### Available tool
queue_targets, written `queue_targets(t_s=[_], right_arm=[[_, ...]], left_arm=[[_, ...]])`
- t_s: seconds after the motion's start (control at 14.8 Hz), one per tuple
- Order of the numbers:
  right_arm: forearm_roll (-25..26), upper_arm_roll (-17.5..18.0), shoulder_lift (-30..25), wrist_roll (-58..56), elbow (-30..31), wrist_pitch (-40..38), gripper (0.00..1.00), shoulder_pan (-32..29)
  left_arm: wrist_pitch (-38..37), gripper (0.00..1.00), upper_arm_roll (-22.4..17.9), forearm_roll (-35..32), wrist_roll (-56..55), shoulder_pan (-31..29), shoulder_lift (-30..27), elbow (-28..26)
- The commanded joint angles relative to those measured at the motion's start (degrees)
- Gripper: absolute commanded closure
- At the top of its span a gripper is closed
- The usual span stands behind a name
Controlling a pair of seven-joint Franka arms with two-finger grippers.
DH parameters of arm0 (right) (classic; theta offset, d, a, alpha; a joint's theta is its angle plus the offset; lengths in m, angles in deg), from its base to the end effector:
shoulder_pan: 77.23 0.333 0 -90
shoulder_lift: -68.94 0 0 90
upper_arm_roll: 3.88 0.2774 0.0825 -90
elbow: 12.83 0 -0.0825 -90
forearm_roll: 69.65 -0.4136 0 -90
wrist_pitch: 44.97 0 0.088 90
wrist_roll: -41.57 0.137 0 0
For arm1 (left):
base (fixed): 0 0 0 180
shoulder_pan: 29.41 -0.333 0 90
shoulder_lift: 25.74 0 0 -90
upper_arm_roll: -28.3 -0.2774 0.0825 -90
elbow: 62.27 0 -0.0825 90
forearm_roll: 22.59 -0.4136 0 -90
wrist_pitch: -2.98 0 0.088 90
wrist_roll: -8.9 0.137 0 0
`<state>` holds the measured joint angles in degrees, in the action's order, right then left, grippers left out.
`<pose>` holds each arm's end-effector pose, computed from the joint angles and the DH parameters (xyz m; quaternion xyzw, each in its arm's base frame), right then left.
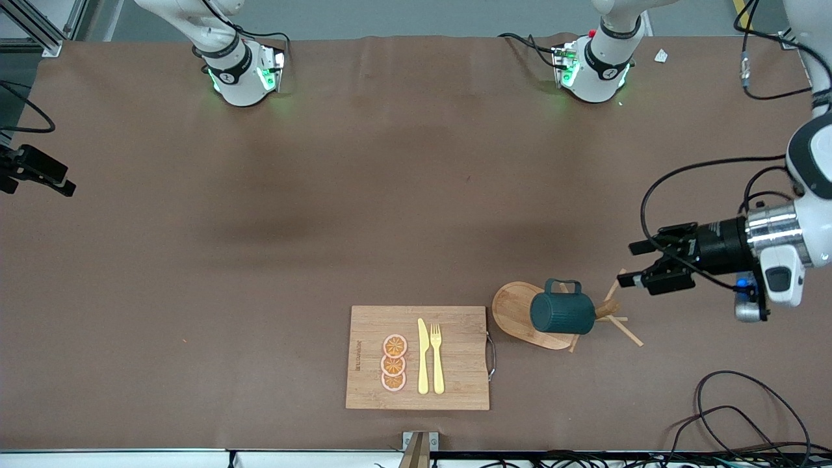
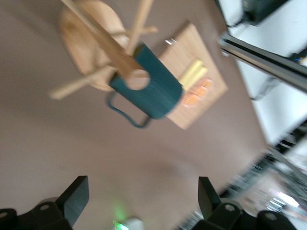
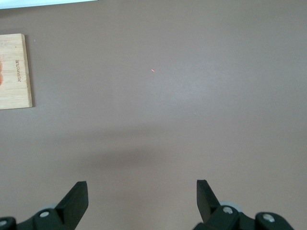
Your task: Pass cup and hang on rack
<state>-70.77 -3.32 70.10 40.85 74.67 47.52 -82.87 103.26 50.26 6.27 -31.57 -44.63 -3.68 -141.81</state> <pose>0.5945 -0.0503 0.5700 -0.9987 0.0381 -0.0339 0.0082 0.6808 -0.1035 0.4567 0.8910 0.3290 -0.1233 0.2875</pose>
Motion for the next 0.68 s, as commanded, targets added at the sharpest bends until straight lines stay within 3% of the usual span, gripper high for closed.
queue_targets(t_s=[0.0,0.14,0.41,0.61], right_arm=[[-0.63,0.58,-1.33,-0.95,0.91,-0.21,0.00,-0.95],[-0.63,0.58,-1.24,-0.95,0.91,-0.21,0.00,-0.95],[-0.63,0.58,-1.24,-0.95,0.82,-0.21,0.00,-0.95],[-0.63,0.58,-1.33,-0.95,0.82,-0.21,0.00,-0.95]], left_arm=[[-2.36,0.00,2.19,-11.33,4.23,0.01,-4.47,-0.87],[-3.95,0.00,3.60,-18.73,10.46,-0.08,-6.67,-0.87],[-7.38,0.00,3.70,-27.26,22.51,-0.08,-10.62,-1.14],[-8.00,0.00,3.61,-29.20,28.05,-0.25,-13.00,-1.31]])
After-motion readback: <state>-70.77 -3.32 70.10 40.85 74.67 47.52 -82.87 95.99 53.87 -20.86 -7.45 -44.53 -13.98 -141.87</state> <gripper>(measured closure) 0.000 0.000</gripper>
